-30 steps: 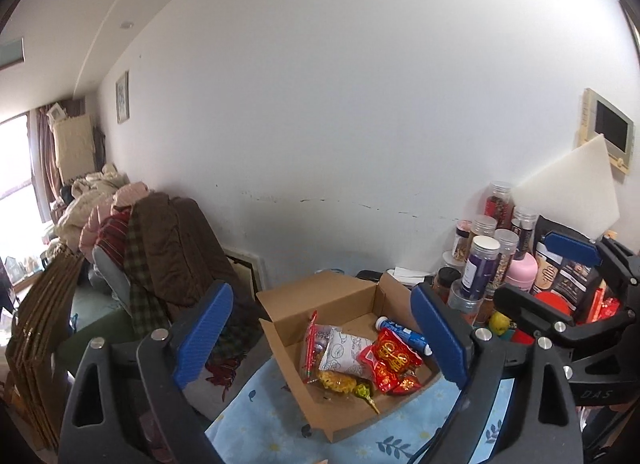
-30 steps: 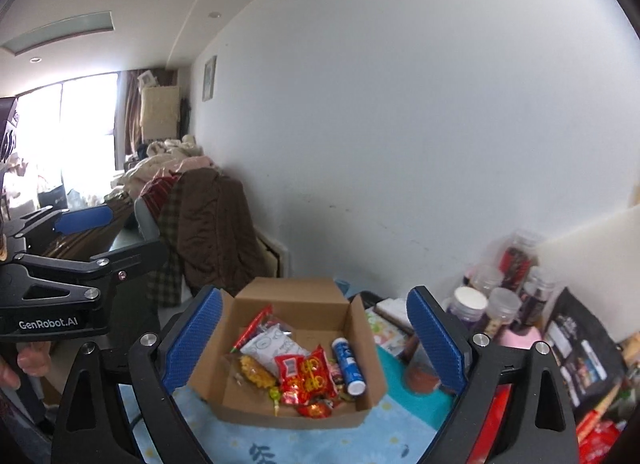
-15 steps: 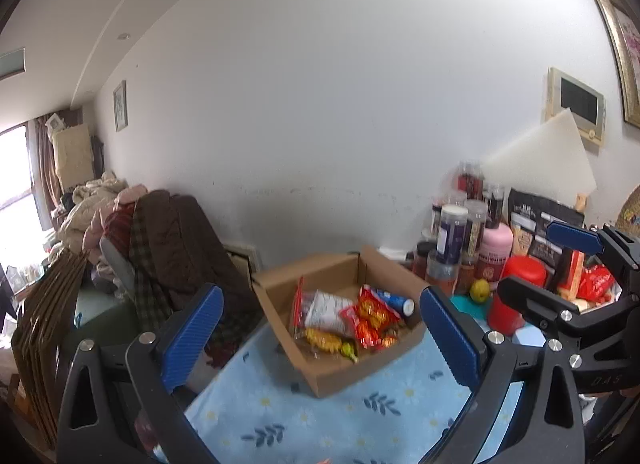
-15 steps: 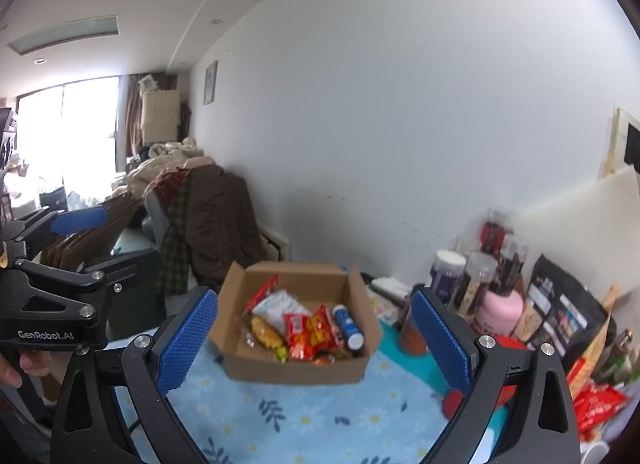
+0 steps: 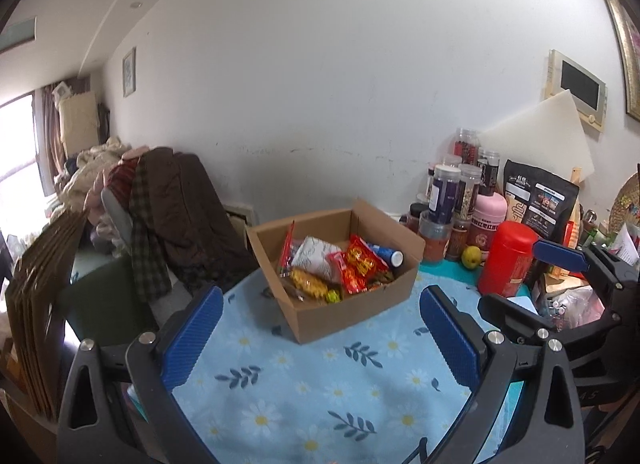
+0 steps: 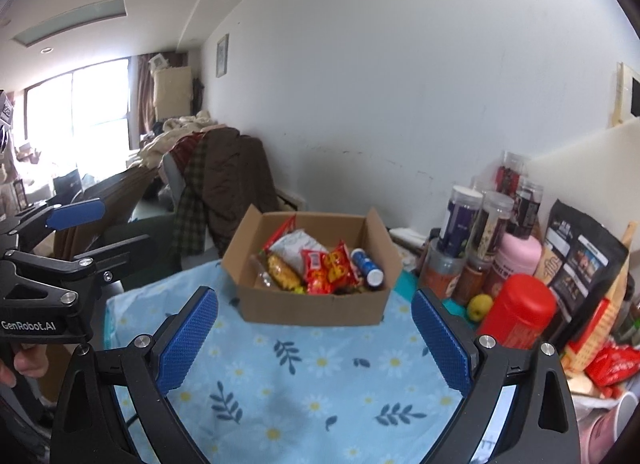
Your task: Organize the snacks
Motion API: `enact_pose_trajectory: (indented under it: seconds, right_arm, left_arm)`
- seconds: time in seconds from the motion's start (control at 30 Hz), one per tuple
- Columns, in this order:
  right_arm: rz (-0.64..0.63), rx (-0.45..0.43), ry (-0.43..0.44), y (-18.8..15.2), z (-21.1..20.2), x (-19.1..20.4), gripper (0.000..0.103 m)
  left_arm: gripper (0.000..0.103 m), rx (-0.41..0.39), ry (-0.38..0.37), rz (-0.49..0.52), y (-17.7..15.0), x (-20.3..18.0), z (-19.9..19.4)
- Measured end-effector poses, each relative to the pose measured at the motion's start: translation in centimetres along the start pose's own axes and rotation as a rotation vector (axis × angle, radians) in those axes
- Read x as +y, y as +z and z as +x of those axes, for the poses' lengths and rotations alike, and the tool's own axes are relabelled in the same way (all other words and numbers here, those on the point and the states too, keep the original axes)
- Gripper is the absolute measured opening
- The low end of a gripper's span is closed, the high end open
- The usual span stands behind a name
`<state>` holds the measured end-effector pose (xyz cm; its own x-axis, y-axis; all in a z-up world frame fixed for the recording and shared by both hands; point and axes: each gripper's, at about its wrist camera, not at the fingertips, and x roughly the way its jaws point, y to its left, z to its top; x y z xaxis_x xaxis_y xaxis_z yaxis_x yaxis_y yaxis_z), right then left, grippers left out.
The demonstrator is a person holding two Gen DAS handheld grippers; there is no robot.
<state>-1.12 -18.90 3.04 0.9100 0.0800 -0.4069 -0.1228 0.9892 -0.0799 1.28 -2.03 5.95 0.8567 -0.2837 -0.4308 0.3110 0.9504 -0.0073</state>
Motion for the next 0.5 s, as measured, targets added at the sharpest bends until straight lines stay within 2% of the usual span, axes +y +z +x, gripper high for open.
enact_pose_trajectory:
  seconds: [0.23,0.5]
  right_arm:
    - [-0.025,0.02,0.017,-0.7,0.5,0.1,0.099]
    - [-0.018,0.026,0.032,-0.7,0.6,-0.1,0.099]
  left_arm:
    - [0.101,0.031,0.067,-0.031,-1.4,-0.2,0.3]
    - [0.101,0.066,0.095,-0.056,-2.2,0.1,0.8]
